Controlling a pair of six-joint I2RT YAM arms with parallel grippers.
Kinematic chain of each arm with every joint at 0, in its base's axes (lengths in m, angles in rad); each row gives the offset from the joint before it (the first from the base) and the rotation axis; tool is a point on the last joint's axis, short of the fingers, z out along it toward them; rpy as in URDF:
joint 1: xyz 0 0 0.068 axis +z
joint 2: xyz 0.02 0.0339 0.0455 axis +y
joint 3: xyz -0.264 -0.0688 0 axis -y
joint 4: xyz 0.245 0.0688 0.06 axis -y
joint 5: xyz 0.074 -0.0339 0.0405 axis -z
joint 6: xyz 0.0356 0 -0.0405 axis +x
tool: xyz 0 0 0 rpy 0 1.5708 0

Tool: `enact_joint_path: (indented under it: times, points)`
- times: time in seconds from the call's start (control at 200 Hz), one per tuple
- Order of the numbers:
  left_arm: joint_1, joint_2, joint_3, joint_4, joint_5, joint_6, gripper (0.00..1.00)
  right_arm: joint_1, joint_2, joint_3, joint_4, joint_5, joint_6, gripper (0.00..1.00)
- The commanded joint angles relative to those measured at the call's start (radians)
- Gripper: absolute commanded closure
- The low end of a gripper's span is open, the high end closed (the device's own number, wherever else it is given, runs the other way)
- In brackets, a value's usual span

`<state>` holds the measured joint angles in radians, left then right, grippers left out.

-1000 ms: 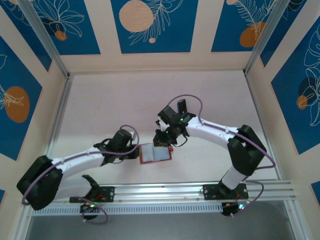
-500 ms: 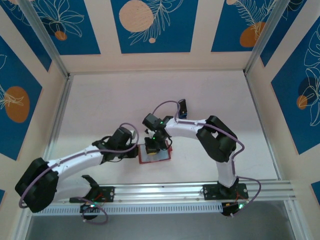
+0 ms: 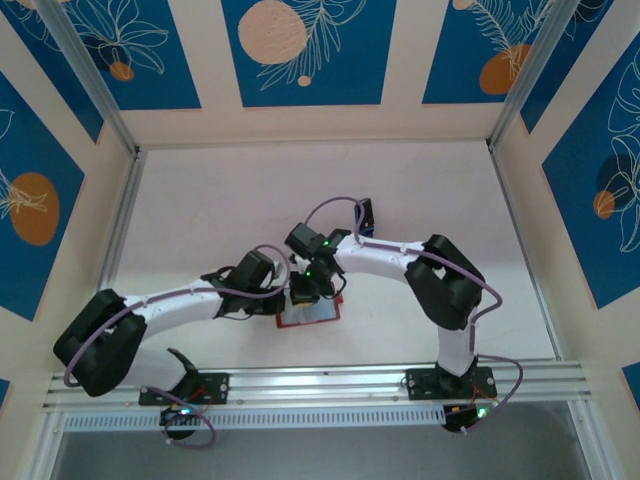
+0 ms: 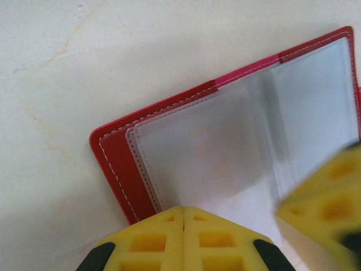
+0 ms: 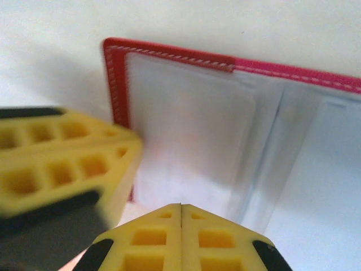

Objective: Put the credit cards into the card holder
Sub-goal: Flip over the card slot on the card holder, then pick up the credit card from the storage box.

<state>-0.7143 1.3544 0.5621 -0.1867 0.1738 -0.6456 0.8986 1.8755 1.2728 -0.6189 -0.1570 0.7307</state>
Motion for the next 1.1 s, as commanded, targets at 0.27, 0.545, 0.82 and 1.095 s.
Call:
enact_joint_path:
  times: [0.27, 0.545, 0.82, 1.095]
  points:
    - [-0.015, 0.006, -0.004, -0.093, -0.154, -0.053, 0.97, -0.17, -0.233, -0.028, -0.113, 0.079, -0.096, 0.95]
    - [-0.034, 0.001, -0.023, -0.049, -0.144, -0.054, 0.96, -0.427, -0.314, -0.073, -0.04, 0.148, -0.06, 0.79]
    - [-0.065, -0.004, -0.053, 0.012, -0.116, -0.082, 0.97, -0.607, -0.195, 0.013, 0.001, 0.171, -0.084, 0.76]
    - [-0.119, 0.022, -0.115, 0.105, -0.172, -0.126, 0.97, -0.749, -0.023, 0.178, 0.026, 0.026, -0.15, 0.75]
